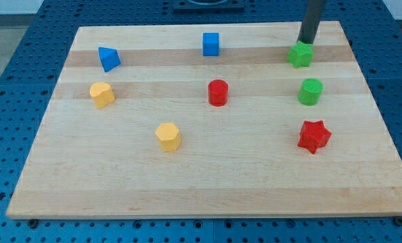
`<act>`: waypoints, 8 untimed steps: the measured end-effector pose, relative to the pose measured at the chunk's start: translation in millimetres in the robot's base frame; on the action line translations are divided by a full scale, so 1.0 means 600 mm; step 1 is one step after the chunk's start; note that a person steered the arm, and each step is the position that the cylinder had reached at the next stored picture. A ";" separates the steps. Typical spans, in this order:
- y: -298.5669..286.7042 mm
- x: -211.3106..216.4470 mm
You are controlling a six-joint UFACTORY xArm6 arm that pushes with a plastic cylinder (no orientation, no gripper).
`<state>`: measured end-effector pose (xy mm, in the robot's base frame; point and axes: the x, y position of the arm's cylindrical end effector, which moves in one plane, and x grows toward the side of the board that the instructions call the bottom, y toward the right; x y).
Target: Place the arm towards the top left of the green star
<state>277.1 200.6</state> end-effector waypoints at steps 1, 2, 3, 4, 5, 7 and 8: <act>0.000 0.041; 0.000 0.088; 0.000 0.156; 0.000 0.183; 0.000 0.082; -0.022 -0.066; -0.076 -0.019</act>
<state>265.8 155.1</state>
